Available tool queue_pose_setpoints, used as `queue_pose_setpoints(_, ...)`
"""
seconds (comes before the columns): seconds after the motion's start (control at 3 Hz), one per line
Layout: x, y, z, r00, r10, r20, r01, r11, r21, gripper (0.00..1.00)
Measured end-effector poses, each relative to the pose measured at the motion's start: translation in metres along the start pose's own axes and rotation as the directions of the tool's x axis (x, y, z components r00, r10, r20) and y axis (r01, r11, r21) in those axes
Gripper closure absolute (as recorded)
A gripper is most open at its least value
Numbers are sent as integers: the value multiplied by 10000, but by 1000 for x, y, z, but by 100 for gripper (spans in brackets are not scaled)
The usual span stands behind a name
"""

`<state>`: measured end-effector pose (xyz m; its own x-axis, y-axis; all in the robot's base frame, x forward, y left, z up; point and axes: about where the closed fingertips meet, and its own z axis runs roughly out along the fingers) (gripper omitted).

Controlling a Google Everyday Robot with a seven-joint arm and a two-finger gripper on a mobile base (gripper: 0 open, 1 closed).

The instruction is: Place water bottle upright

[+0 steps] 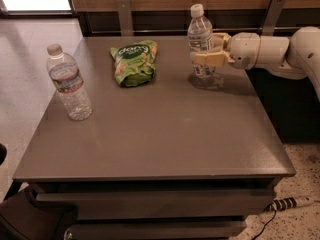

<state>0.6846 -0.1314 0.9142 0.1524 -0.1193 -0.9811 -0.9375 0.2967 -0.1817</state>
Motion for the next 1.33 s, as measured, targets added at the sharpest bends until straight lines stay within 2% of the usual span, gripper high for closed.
queue_pose_setpoints(0.33, 15, 4, 4, 9993, 268, 267, -269, 9996, 44, 100)
queue_pose_setpoints(0.67, 39, 6, 2, 9961, 857, 230, -863, 9960, 239, 100)
queue_pose_setpoints(1.0, 35, 6, 2, 9961, 857, 230, -863, 9960, 239, 100)
queue_pose_setpoints(1.33, 34, 6, 2, 9961, 857, 231, -863, 9960, 237, 87)
